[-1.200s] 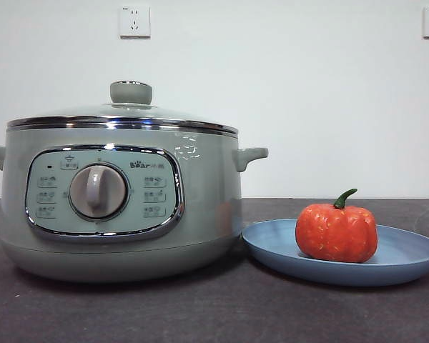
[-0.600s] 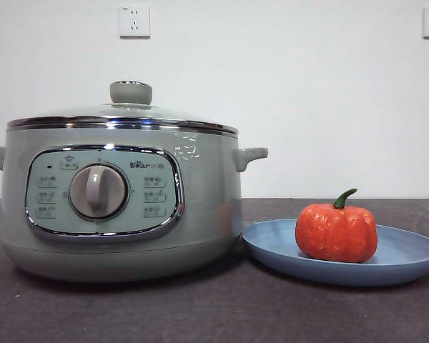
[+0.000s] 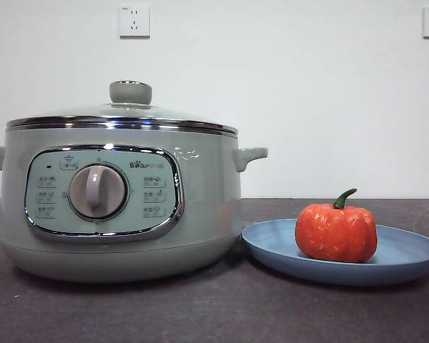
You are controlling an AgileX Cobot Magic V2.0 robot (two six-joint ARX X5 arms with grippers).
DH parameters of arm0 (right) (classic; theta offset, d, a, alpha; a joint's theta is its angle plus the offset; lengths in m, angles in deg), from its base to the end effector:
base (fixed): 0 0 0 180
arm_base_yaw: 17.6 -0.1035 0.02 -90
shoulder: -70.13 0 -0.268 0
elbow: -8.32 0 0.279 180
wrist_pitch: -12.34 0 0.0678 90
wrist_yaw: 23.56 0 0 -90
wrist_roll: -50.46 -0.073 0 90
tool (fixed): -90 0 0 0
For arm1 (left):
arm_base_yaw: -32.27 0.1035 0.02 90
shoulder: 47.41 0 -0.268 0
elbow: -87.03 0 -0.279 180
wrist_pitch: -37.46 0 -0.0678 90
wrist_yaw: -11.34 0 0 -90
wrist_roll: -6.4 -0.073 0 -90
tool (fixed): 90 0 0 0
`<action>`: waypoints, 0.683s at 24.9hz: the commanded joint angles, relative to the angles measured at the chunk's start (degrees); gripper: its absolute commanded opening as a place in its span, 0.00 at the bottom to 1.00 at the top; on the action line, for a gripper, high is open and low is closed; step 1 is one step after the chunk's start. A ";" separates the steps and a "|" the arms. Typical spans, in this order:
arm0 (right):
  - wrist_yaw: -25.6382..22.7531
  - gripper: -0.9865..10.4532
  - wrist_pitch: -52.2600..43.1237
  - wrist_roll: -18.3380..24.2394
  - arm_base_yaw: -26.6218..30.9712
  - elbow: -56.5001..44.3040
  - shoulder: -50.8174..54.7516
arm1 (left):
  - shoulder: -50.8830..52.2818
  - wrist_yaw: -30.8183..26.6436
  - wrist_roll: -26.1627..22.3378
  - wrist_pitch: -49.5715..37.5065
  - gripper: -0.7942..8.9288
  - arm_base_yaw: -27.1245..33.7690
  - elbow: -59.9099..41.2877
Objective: Take the pumpkin out from the steamer,put the pumpkin in the blue plate,close the lid
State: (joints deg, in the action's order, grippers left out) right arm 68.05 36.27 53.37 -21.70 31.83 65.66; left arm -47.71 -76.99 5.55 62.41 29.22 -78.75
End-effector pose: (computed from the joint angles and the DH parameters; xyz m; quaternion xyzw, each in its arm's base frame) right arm 0.1563 0.0133 0.2034 -0.0263 0.0414 0.0508 0.9975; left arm 0.1606 -0.0107 0.1451 0.0085 0.0958 -0.0417 0.9945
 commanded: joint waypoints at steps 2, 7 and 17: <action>3.02 0.07 -2.62 2.08 0.94 -5.35 1.44 | 0.20 -0.07 0.26 0.15 0.08 0.17 -0.81; 2.99 0.07 -2.38 1.75 0.96 -8.81 3.23 | 0.20 -0.07 0.28 0.15 0.08 0.17 -0.81; 2.69 0.07 -0.20 -0.66 0.94 -10.14 4.33 | 0.20 -0.07 0.28 0.15 0.08 0.17 -0.81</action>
State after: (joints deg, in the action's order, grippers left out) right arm 70.87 36.03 53.70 -20.89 22.33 69.88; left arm -47.71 -76.99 5.55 62.41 29.22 -78.75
